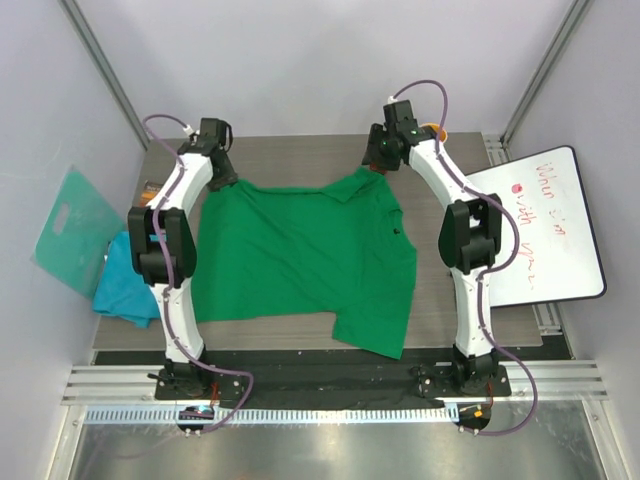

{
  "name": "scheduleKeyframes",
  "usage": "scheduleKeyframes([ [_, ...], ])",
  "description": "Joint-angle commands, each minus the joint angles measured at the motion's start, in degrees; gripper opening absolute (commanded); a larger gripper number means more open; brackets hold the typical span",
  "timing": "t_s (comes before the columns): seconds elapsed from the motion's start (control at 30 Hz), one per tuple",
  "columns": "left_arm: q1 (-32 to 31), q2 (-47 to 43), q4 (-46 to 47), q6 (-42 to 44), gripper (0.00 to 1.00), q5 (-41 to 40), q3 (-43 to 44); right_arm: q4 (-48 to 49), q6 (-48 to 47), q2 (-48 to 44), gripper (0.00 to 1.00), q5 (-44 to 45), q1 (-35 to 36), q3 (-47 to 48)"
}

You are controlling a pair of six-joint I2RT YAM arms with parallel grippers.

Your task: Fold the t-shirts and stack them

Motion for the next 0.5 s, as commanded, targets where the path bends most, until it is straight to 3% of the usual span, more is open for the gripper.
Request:
scheduleKeyframes([
  [0.0, 0.29, -9.13, 1.65, 1.17, 0.38, -1.49, -2.83, 1.59, -1.38, -7.69, 0.53, -2.84, -0.17, -1.05],
  [0.17, 0.29, -14.85, 2.34, 0.91, 0.38, -0.70, -9.24, 3.43, 0.12, -8.57, 0.53, -5.49, 0.71, -6.85],
  [0.47, 0.38, -19.96, 1.90, 1.35, 0.37, 1.23, -14.88, 4.93, 0.73, -2.52, 0.53, -6.81, 2.82, -6.52],
])
